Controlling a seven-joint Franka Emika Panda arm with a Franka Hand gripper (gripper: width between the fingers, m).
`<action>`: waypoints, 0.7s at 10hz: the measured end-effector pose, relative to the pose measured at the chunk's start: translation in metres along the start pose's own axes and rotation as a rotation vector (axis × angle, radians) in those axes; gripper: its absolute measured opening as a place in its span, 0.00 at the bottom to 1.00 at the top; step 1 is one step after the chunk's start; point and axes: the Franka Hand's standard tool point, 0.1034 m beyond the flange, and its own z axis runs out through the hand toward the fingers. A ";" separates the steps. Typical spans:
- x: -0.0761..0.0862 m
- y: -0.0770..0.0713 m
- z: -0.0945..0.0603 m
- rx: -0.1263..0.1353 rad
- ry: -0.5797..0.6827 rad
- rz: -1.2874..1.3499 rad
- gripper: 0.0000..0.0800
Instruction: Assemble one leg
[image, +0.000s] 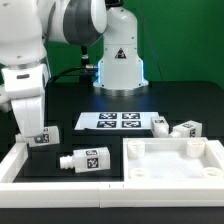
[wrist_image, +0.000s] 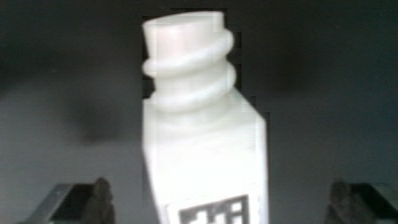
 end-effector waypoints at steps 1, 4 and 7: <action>-0.002 -0.003 0.003 0.005 0.003 0.005 0.80; -0.003 -0.003 0.003 0.006 0.001 0.009 0.81; -0.003 -0.005 0.003 0.007 0.006 0.082 0.66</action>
Offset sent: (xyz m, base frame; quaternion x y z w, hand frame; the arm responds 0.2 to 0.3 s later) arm 0.0000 0.0000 0.0000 0.0000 0.0000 0.0000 1.0000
